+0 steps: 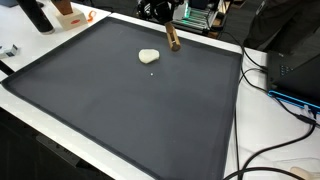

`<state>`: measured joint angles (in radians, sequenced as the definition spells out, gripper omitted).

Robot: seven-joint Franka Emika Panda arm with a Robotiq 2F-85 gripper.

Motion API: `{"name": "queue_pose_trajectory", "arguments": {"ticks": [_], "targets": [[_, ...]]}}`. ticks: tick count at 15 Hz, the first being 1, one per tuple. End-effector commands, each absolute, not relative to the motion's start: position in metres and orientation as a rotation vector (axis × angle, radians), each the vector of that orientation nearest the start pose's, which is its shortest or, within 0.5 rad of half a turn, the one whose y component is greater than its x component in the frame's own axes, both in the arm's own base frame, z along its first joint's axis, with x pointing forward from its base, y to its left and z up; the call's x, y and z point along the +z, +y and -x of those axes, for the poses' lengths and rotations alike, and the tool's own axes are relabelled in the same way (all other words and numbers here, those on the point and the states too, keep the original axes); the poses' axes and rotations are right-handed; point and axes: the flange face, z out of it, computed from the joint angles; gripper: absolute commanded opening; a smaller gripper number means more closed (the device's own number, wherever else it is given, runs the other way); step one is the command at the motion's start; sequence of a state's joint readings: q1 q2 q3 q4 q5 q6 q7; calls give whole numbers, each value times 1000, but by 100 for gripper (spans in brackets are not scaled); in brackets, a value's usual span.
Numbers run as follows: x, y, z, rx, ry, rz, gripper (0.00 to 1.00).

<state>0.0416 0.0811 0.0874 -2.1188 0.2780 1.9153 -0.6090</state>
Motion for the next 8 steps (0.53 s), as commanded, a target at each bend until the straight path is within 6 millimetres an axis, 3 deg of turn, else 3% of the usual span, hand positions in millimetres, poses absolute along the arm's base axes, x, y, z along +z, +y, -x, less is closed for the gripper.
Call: {"name": "queue_pose_trajectory", "arguments": {"ticks": [1,8], "targets": [[391,98,-503,309,-867,2770,19],[434,117,-491,271,-1047,2904,19]]}}
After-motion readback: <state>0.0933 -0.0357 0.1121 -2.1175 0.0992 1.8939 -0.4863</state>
